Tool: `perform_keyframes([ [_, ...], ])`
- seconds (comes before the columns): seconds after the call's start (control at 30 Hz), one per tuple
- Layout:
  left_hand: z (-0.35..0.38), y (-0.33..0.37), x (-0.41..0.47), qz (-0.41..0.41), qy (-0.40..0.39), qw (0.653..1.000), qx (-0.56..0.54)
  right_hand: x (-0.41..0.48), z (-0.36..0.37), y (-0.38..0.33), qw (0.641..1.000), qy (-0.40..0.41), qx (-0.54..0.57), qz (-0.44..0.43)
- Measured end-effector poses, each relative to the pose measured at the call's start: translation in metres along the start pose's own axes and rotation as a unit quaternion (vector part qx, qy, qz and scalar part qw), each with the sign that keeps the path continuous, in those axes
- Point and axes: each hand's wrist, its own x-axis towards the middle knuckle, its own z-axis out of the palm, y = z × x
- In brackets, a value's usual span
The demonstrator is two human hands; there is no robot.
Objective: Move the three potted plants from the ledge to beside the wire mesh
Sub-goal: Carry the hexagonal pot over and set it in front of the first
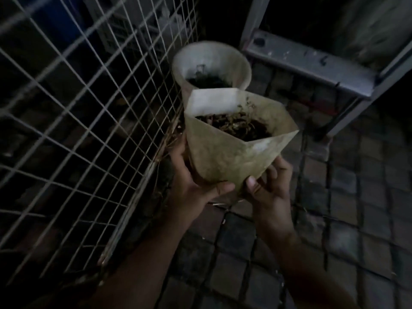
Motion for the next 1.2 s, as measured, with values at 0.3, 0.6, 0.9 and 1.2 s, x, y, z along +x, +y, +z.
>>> perform_keyframes([
  [0.3, -0.036, -0.111, 0.03, 0.042, 0.042, 0.998, 0.024, 0.042, -0.001, 0.115, 0.996, -0.045, 0.061, -0.056],
  [0.6, -0.058, -0.131, 0.029, 0.057, 0.074, 0.995, 0.044, 0.059, 0.021, 0.133, 0.988, -0.104, 0.091, -0.066],
  [0.9, -0.09, -0.142, 0.038, 0.042, 0.053, 0.99, 0.123, 0.062, 0.026, 0.156, 0.988, -0.111, 0.098, -0.045],
  [1.2, -0.112, -0.155, 0.038, 0.014, 0.097, 0.99, 0.101, 0.061, 0.04, 0.138, 0.984, -0.143, 0.106, 0.002],
])
